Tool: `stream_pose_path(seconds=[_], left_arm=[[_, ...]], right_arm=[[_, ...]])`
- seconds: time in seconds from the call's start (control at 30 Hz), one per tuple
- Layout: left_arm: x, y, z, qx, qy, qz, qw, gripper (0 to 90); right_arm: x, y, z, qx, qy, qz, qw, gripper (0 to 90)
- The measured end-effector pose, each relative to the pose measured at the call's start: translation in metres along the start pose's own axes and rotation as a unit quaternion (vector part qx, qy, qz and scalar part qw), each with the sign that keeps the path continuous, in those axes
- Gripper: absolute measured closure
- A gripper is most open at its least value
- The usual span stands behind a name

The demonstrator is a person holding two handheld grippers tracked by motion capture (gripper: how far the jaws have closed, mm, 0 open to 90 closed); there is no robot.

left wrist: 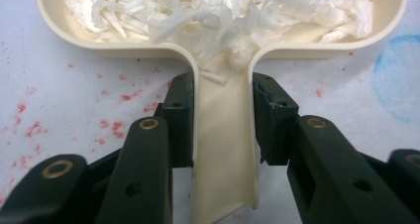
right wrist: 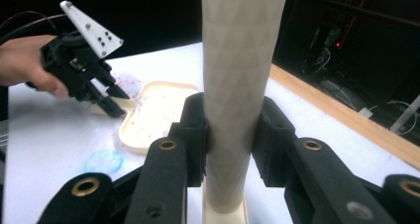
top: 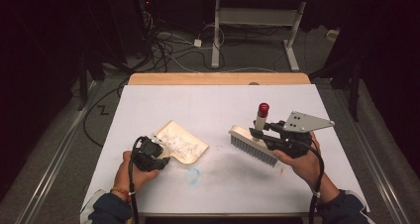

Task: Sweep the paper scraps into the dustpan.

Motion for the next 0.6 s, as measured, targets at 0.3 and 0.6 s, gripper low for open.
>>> stream_pose_path(seconds=[0.3, 0.6], left_arm=[[-0.007, -0.002, -0.005, 0.006, -0.02, 0.015, 0.9997, 62.8], [-0.017, -0.005, -0.012, 0.015, -0.066, 0.029, 0.9973, 63.1]], right_arm=[[0.001, -0.032, -0.012, -0.012, 0.015, 0.001, 0.9998, 70.5], [0.007, -0.059, -0.028, -0.041, 0.026, 0.005, 0.9988, 70.5]])
Point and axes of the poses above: each handheld gripper's, and its own axes: y roughly forward along the jaws, z roughly out of its top, x roughly to its right, the point moved 5 cm from there along y, roughly forward along the jaws
